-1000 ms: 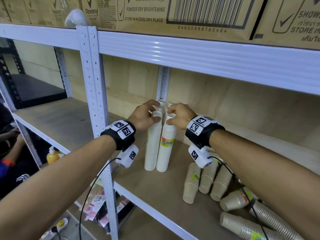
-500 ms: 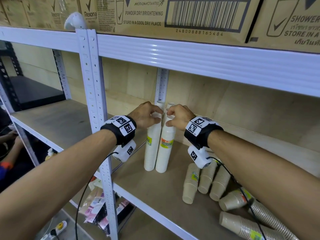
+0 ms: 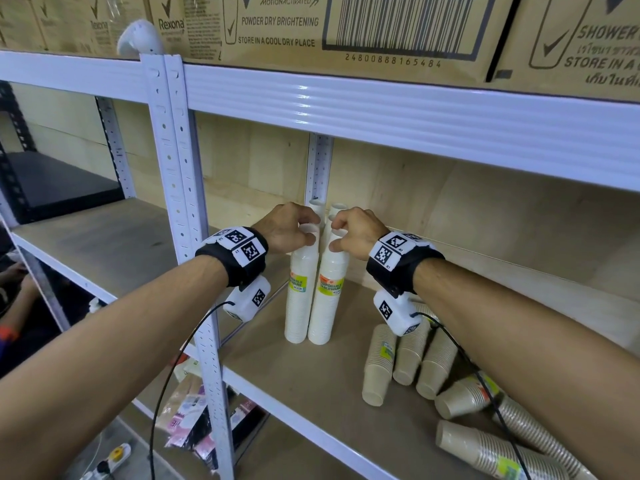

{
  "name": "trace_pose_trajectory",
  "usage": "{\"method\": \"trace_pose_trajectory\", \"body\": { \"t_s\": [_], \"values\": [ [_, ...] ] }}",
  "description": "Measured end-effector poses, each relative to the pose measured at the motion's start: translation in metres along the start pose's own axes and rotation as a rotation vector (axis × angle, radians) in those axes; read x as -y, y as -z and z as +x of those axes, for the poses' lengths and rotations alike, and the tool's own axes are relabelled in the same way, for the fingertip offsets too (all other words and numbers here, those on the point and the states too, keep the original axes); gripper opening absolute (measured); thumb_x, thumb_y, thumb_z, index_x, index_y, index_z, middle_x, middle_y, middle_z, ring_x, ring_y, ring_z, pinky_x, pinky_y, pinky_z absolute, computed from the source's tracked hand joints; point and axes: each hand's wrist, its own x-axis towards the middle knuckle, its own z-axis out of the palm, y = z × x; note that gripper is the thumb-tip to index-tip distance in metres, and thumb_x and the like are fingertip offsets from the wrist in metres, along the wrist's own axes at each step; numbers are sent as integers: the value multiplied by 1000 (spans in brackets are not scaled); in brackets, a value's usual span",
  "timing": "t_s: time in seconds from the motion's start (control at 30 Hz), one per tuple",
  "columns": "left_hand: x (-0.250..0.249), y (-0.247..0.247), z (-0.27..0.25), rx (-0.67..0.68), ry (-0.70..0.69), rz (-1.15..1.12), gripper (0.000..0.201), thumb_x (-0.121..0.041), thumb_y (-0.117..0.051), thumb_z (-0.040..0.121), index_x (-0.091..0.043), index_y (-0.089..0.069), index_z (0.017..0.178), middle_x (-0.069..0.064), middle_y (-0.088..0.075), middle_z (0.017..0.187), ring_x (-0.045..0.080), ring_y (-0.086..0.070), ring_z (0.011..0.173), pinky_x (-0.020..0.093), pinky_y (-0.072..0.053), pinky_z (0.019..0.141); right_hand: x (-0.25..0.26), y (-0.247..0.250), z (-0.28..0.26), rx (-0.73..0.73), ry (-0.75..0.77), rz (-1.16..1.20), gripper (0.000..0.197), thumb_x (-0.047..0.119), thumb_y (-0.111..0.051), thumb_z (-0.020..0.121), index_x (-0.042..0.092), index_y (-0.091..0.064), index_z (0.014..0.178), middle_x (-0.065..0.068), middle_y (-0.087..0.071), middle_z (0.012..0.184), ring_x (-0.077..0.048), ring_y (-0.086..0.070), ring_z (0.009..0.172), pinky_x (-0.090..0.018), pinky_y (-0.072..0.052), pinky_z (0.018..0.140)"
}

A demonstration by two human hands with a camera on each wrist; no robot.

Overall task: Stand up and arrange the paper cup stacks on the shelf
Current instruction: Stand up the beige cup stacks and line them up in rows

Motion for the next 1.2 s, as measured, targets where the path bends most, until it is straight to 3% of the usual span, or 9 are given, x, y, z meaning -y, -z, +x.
{"method": "trace_pose_trajectory", "body": {
  "t_s": [0.1, 0.27, 0.4, 0.57, 0.7, 0.83, 0.93, 1.1, 1.2],
  "values": [
    [2, 1, 2, 2, -9, 40, 34, -22, -67, 88, -17, -65, 122, 1, -63, 127, 14, -54, 96, 24, -42, 82, 0, -2, 2, 0, -3, 16, 43, 21, -80, 77, 11, -64, 116, -7, -60, 128, -25, -57, 115, -36, -48, 96],
    [3, 1, 4, -31, 22, 32, 35, -32, -72, 84, -16, -67, 115, 1, -65, 119, 17, -58, 93, 25, -44, 77, -1, -2, 3, 3, 2, 17, 44, 21, -79, 77, 11, -64, 117, -7, -60, 129, -25, -57, 117, -33, -47, 95],
    [3, 1, 3, -3, 13, 14, 39, -24, -69, 85, -18, -64, 123, 0, -63, 122, 15, -56, 95, 25, -43, 82, -2, -3, 5, 6, -2, 25, 42, 22, -80, 76, 12, -65, 114, -7, -61, 127, -25, -57, 117, -35, -48, 96],
    [2, 3, 3, -23, -8, 47, 27, -25, -70, 86, -14, -70, 111, 2, -67, 116, 17, -59, 92, 26, -45, 78, -2, -3, 6, 9, 2, 26, 42, 21, -79, 78, 11, -64, 116, -8, -61, 125, -24, -57, 114, -30, -46, 90],
    [2, 3, 3, -17, -6, 63, 31, -26, -69, 87, -13, -69, 115, 2, -66, 119, 17, -58, 94, 25, -44, 78, -1, -3, 5, 10, 12, 15, 42, 21, -77, 80, 12, -63, 118, -7, -60, 127, -25, -57, 114, -29, -44, 87],
    [0, 8, 3, -13, 23, 9, 44, -31, -70, 86, -17, -62, 127, 2, -63, 118, 15, -57, 95, 24, -42, 80, -3, -4, 0, 9, 36, 37, 47, 21, -75, 81, 13, -59, 124, -3, -56, 137, -23, -54, 123, -30, -44, 95],
    [-7, 14, 3, -36, 4, 10, 47, -35, -70, 86, -20, -60, 129, 1, -62, 117, 16, -59, 97, 26, -47, 83, -6, -2, -7, 5, 50, 59, 55, 20, -75, 80, 15, -56, 132, 0, -55, 139, -19, -53, 126, -25, -40, 93],
    [-33, 22, 1, -90, -83, -1, 48, -38, -69, 86, -21, -60, 129, 1, -60, 116, 17, -59, 97, 25, -45, 78, -23, 12, -23, -26, 16, -8, 62, 25, -74, 81, 16, -50, 138, -7, -55, 134, -24, -53, 121, -25, -39, 88],
    [-54, 18, -3, -87, -135, -35, 43, -39, -70, 86, -23, -61, 126, 0, -59, 112, 18, -62, 96, 27, -49, 82, -41, 19, -36, -15, -35, -50, 62, 27, -74, 81, 18, -51, 137, -6, -56, 130, -23, -55, 115, -25, -40, 85]
  ]
}}
